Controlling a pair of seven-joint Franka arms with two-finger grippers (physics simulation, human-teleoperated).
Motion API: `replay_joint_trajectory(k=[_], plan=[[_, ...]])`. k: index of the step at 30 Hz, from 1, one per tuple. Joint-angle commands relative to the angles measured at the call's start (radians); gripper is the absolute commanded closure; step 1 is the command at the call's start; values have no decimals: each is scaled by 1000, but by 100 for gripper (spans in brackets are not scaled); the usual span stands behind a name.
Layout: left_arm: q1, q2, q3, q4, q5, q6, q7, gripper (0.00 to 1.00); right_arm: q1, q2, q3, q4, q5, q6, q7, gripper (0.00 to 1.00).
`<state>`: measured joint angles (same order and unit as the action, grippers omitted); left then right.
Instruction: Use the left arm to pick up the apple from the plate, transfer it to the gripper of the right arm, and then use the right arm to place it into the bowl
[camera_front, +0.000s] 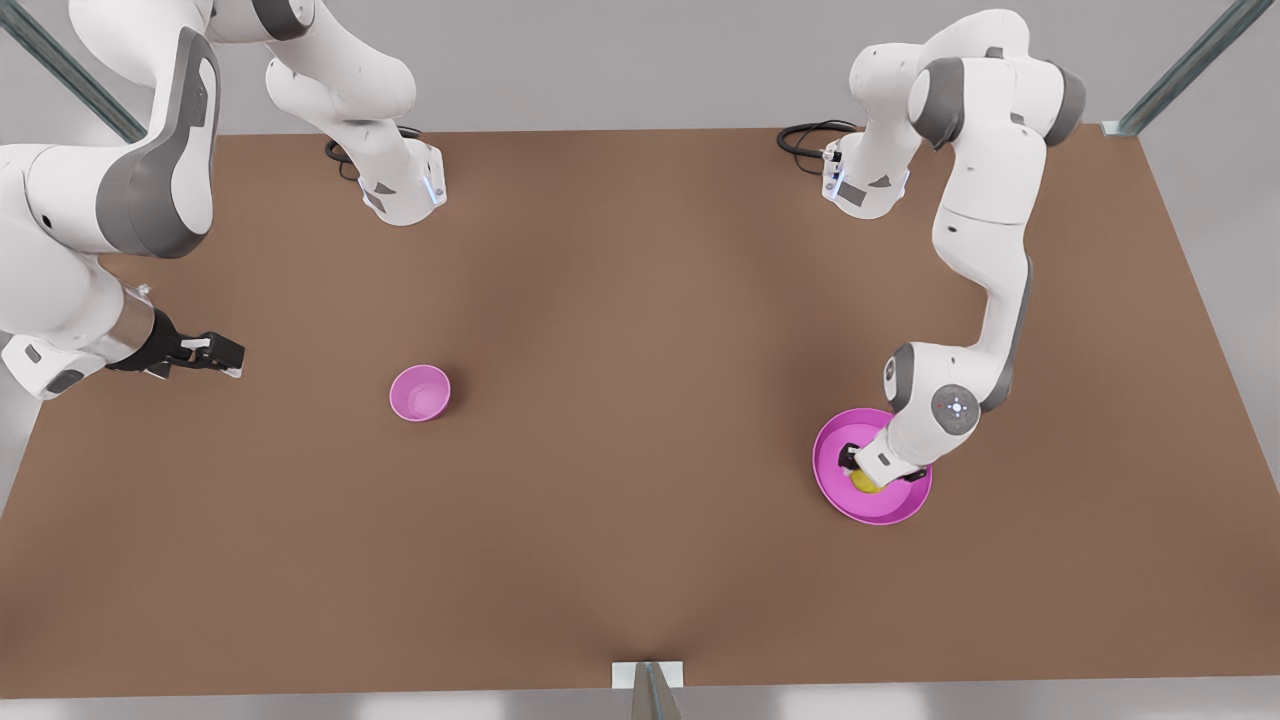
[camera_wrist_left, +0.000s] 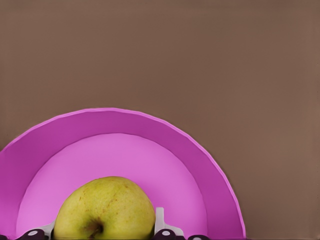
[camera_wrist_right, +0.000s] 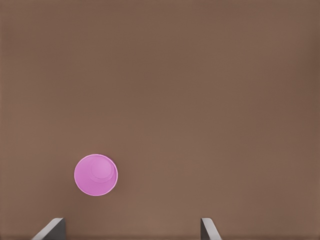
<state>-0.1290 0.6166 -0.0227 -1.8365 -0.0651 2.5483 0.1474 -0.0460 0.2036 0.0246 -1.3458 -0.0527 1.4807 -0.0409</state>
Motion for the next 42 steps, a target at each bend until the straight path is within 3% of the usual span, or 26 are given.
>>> replay_joint_trajectory(k=[1,5,8,10,12,14,16,21,23,25,27,30,32,34,37,39,40,42], plan=[[-3,-75,-14,0,-2,-81,26,23,0,-1,0,-1,1,0,-2,0],[2,-204,-180,28,-130,-178,32,23,1,-1,0,-1,1,0,-2,0],[-1,-201,-342,103,-323,-166,38,25,3,-1,0,-1,1,0,-2,0],[-3,-166,-421,132,-459,-99,156,25,5,-1,0,-1,1,0,-1,0],[-93,-143,-461,129,-611,102,362,25,5,-1,3,0,2,0,3,0],[-211,-115,-461,131,-962,256,625,25,12,-1,5,0,76,6,13,0],[-311,-43,-462,221,-1325,326,951,25,6,20,5,2,342,12,15,0],[-185,112,-485,375,-1365,-17,1399,26,-12,143,1,-42,869,12,10,0],[-181,146,-499,396,-1443,-39,1604,31,-23,143,1,-118,1005,62,-2,0],[-161,183,-543,396,-1518,-39,1724,32,-38,143,1,-271,1177,176,-255,0],[-138,244,-591,444,-1535,-54,1795,32,-26,151,6,-291,1186,302,-307,0],[-118,314,-655,494,-1547,-60,1870,35,-23,230,8,-291,1303,320,-498,0],[-118,341,-675,505,-1596,-62,1910,31,-17,244,57,-291,1340,412,-537,0],[-118,350,-675,505,-1596,-62,1931,36,-25,276,150,-268,1355,484,-603,0],[-118,350,-677,505,-1596,-62,1936,37,31,289,175,-294,1426,590,-611,0],[-119,356,-678,511,-1598,-62,1942,37,18,225,213,-390,1433,622,-613,0],[-119,357,-680,511,-1598,-62,1942,37,18,197,242,-483,1588,688,-738,0],[-118,357,-688,514,-1598,-62,1943,38,-5,189,245,-533,1607,676,-778,0]])
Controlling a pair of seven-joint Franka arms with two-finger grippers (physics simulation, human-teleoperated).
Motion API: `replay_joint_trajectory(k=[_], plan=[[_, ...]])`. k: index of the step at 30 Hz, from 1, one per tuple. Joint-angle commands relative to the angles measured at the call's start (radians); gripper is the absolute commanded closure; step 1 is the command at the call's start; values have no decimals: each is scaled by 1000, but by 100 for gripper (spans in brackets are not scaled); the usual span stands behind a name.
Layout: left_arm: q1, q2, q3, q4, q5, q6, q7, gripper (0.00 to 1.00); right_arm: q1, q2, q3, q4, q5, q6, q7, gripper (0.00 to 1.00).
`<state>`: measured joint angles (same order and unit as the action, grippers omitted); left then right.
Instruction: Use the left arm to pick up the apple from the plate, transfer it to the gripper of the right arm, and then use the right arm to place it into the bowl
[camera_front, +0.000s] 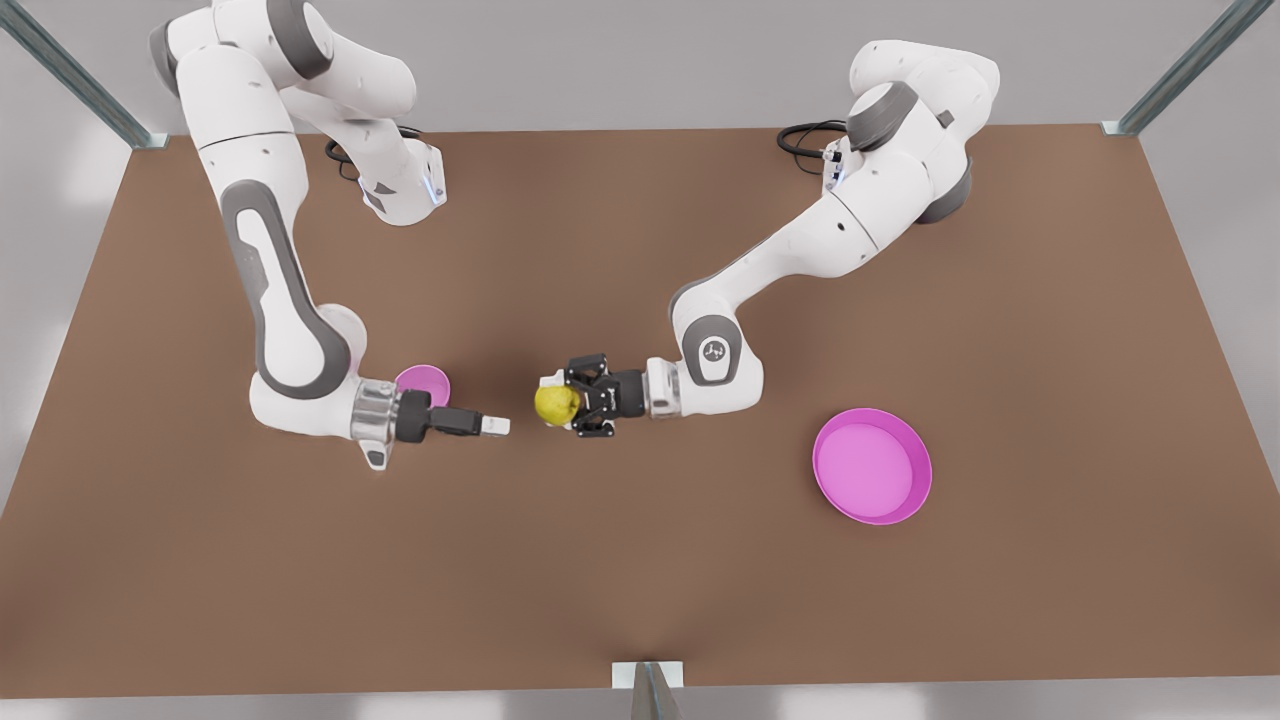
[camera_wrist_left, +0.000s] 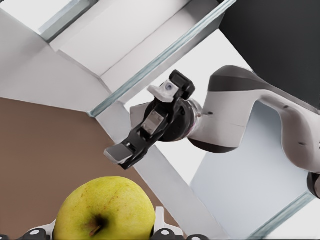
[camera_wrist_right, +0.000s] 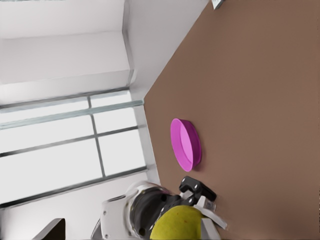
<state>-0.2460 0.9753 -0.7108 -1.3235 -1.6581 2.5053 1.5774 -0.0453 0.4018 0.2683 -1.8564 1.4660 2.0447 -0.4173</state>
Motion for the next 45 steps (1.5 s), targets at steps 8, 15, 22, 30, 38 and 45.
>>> replay_joint_trajectory(k=[8,15,22,30,38,45], plan=[[11,26,-13,55,-3,-25,513,39,-123,-12,161,-107,169,135,-500,0],[-2,52,-9,84,-2,-23,518,38,-44,12,183,-75,298,285,-575,0],[-9,63,-9,93,-2,-23,529,38,-51,6,201,-96,298,282,-587,0],[-9,63,-9,101,-2,-23,526,38,-47,8,213,-116,300,284,-624,0],[-15,69,-9,102,0,-22,529,38,-44,8,270,-112,353,348,-621,0],[-27,77,1,116,0,-22,529,38,-42,8,270,-110,353,350,-623,0]])
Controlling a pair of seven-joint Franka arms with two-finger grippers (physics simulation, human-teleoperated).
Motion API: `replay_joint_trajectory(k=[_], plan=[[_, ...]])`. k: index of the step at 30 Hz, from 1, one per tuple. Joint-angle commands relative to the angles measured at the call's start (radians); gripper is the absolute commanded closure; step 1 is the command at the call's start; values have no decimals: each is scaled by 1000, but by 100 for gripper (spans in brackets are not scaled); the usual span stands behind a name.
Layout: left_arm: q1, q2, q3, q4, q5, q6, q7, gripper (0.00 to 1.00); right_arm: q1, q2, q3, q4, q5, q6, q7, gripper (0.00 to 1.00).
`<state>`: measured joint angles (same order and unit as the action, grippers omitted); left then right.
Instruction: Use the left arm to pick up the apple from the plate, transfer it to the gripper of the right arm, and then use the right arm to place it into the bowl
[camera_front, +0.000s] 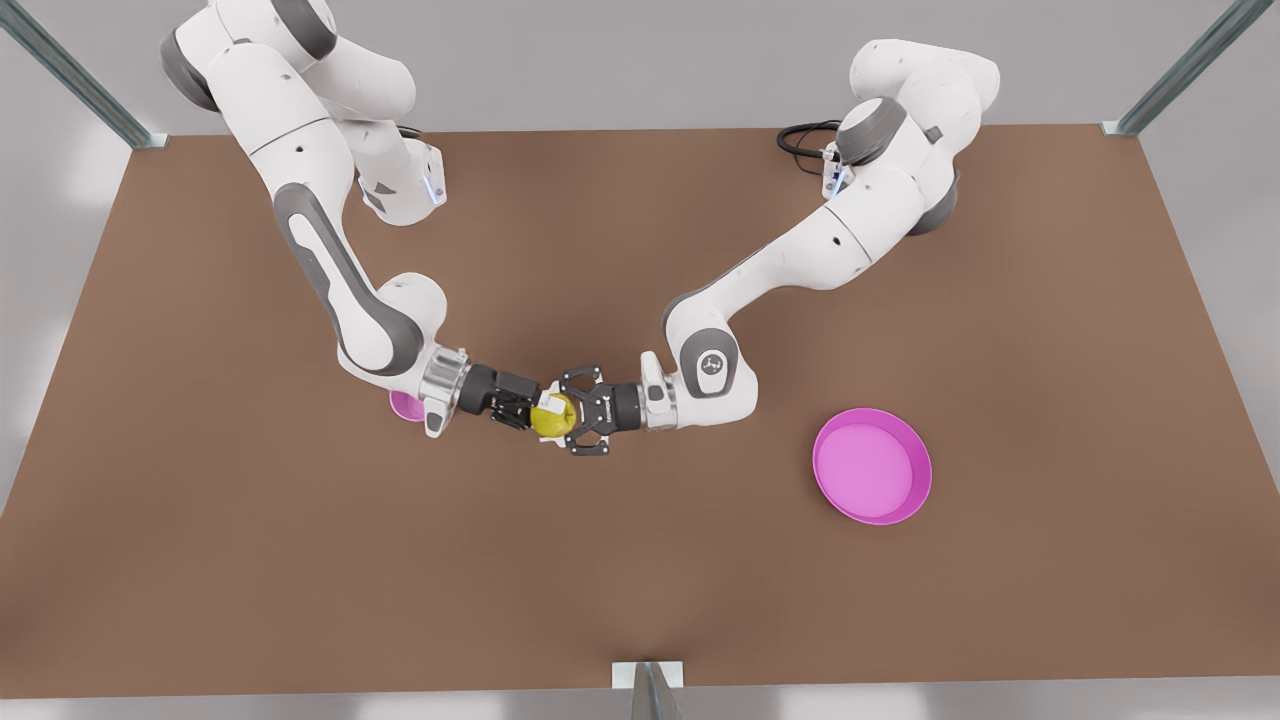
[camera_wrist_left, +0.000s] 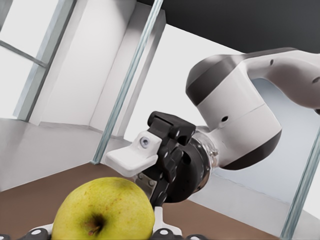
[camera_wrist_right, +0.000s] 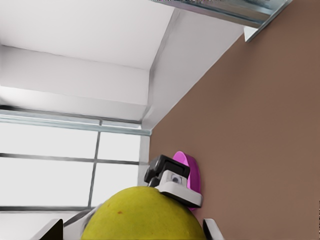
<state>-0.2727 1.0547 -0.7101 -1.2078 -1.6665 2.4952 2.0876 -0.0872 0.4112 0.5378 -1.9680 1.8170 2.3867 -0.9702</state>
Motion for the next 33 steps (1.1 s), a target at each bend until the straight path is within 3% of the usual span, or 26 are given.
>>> replay_joint_trajectory(k=[1,3,4,7,9,10,17,20,22,23,24,25,26,27,29,33], plan=[[0,-1,0,1,8,-12,19,38,0,0,1,1,2,17,-73,7],[0,-1,0,1,8,-12,19,37,1,0,1,1,2,23,-79,32],[0,-2,0,1,8,-12,19,37,1,0,1,1,2,23,-79,37],[0,-2,0,1,8,-12,19,36,1,0,1,3,2,25,-84,38],[0,-2,0,1,8,-12,16,9,1,0,1,3,2,25,-84,38],[0,-2,0,1,8,-12,14,1,0,0,1,3,2,25,-84,38],[-2,-4,57,-15,22,10,9,1,-3,0,1,1,2,22,-91,37],[52,-44,86,-90,94,56,-52,1,-14,0,1,-5,1,19,-119,37],[89,-289,213,-271,423,68,-616,0,-40,0,1,-26,1,15,-179,37],[135,-360,231,-312,747,24,-952,0,-54,1,1,-29,1,15,-200,37],[161,-423,296,-311,1025,-129,-1335,0,-58,0,1,-43,-1,14,-222,37],[168,-443,345,-184,1362,-422,-1711,0,-69,0,1,-51,-1,11,-240,37],[204,-443,345,-96,1522,-610,-1798,0,-92,0,1,-71,-4,5,-259,37],[236,-475,347,-55,1623,-739,-1805,0,-108,-5,1,-84,-10,-34,-262,37],[245,-550,383,-33,1762,-818,-2116,0,-195,-6,1,-123,-102,-124,-275,37],[260,-734,514,-35,1760,-897,-2229,0,-359,-5,1,-170,-381,-314,-260,37]])
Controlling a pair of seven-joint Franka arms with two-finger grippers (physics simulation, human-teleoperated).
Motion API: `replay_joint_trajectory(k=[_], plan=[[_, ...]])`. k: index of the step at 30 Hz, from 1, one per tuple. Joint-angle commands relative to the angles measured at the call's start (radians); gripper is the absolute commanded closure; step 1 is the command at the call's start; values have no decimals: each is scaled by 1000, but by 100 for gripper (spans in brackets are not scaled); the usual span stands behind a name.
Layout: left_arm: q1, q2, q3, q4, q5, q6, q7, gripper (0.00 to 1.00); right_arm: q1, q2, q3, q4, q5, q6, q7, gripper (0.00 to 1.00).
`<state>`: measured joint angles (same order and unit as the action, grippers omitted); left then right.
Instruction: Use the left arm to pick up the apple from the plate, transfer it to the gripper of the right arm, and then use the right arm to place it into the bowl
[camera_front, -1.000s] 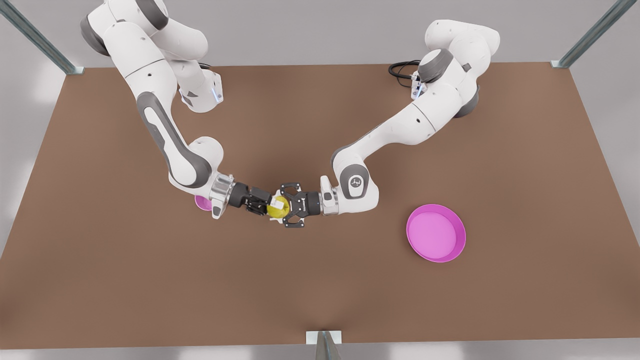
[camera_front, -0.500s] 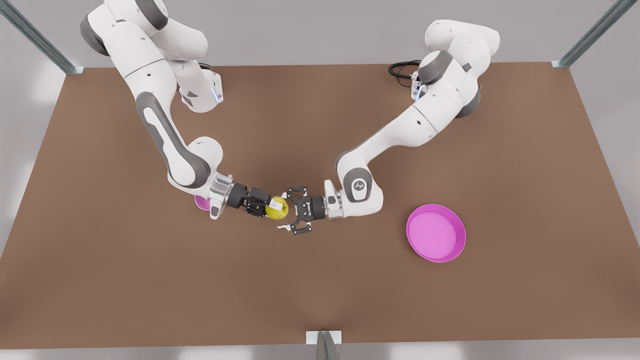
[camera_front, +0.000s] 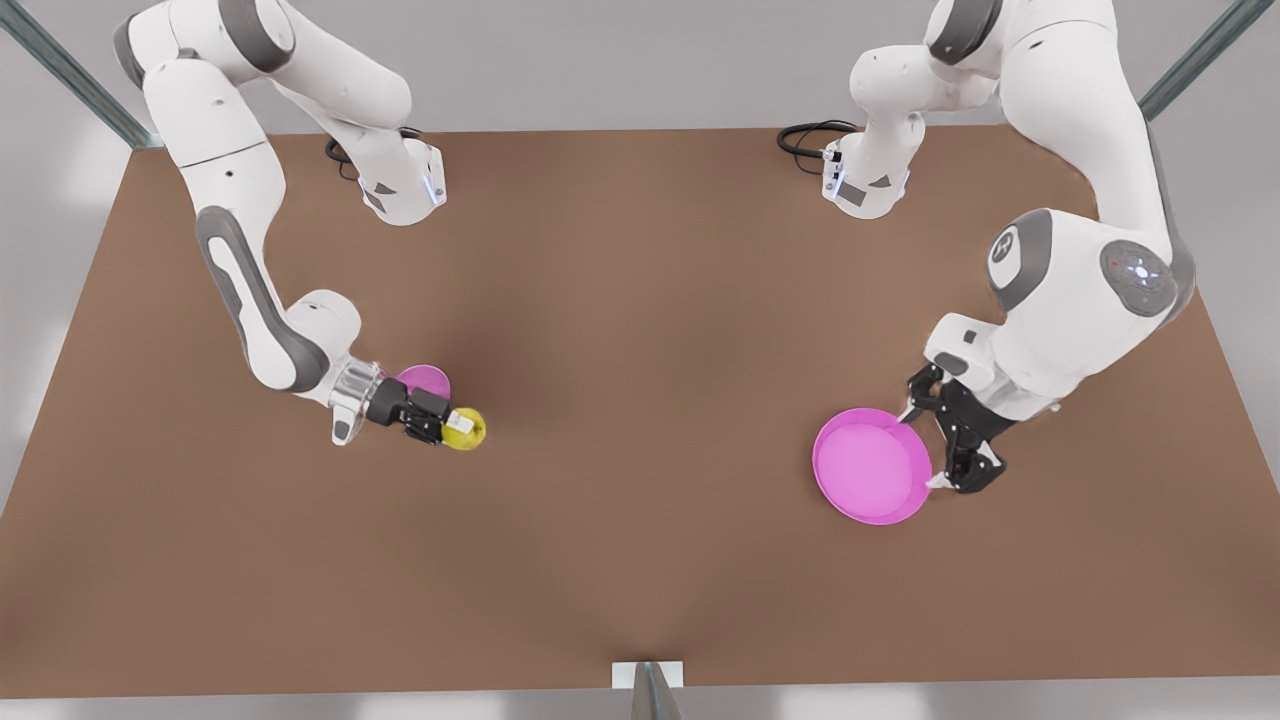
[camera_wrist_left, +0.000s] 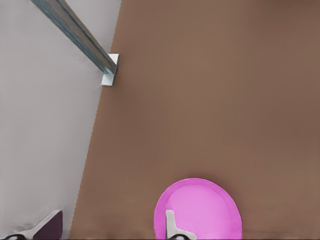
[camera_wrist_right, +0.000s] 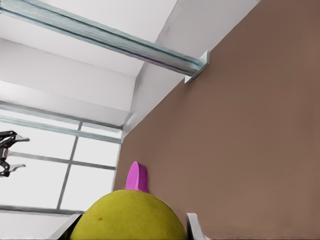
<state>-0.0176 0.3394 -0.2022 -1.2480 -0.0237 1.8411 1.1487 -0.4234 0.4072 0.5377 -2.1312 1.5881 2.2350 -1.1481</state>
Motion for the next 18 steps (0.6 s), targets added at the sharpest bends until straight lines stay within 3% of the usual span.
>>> replay_joint_trajectory(k=[1,3,6,10,18], plan=[[-2,-112,72,-39,107,-232,-1279,0,-54,-1,1,-9,-233,-204,-58,37],[-18,-293,136,-243,107,-138,-1270,0,-98,-1,-2,-9,-385,-267,-22,37],[-19,-214,135,-154,110,-203,-1256,0,-124,-5,-7,8,-632,-302,2,37],[-21,-214,135,-156,107,-204,-1250,0,-114,-16,-1,34,-856,-267,4,37],[-21,-212,132,-156,84,-204,-1251,0,-110,-41,18,59,-1146,-179,22,37]])
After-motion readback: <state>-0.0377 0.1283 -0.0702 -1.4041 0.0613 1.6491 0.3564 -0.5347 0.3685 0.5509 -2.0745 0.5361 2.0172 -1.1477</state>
